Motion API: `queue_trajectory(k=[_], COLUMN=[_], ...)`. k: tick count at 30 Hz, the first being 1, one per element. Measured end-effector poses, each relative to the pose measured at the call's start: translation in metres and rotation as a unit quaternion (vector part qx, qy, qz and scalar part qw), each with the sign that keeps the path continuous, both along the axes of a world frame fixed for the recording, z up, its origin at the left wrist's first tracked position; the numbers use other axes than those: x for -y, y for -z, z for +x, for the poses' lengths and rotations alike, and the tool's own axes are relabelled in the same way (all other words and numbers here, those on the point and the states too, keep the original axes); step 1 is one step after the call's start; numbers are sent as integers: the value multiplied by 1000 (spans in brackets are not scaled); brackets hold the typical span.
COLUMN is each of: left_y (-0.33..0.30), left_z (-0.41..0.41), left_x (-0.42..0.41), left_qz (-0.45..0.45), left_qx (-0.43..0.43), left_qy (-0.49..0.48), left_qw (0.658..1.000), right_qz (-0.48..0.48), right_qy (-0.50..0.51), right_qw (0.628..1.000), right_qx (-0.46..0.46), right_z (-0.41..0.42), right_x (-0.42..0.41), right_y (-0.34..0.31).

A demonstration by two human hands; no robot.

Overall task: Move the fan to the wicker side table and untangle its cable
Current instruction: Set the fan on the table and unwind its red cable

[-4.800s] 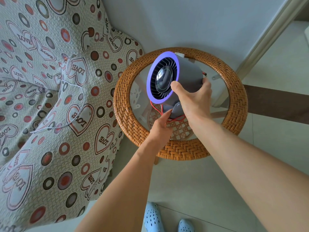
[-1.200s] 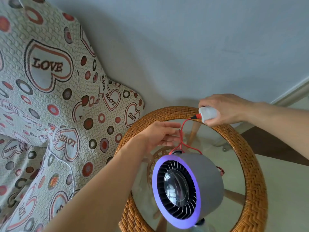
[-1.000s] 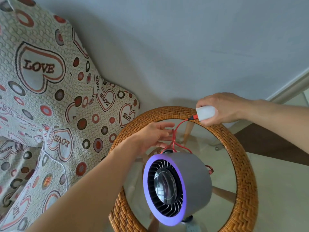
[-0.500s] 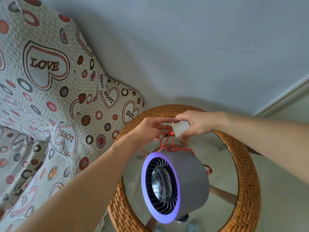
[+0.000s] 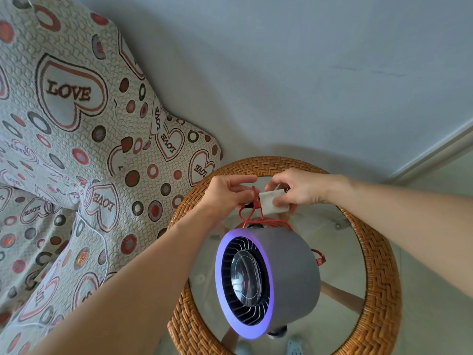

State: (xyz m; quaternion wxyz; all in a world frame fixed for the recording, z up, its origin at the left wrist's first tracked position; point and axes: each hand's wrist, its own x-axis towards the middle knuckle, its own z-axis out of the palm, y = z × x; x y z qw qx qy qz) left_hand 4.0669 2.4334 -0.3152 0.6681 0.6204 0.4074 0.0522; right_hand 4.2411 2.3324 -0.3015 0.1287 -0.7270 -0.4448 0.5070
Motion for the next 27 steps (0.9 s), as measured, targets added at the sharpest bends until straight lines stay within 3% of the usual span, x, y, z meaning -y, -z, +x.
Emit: queue_trajectory(k=[12, 16, 22, 27], left_y=[8, 3, -6, -15], left_z=[1, 1, 1, -1], left_x=[-5, -14, -16, -15], left_qz=[-68, -102, -22, 3], left_qx=[-27, -70, -111, -156], left_qy=[7, 71, 92, 108], left_qw=[997, 990, 989, 982], right_qz=[14, 36, 149, 183], right_qy=[75, 100, 13, -31], right_qw=[995, 989, 988, 978], right_qx=[-61, -99, 25, 97], right_z=[-21, -23, -25, -26], right_x=[-2, -2, -9, -9], right_y=[10, 15, 19, 12])
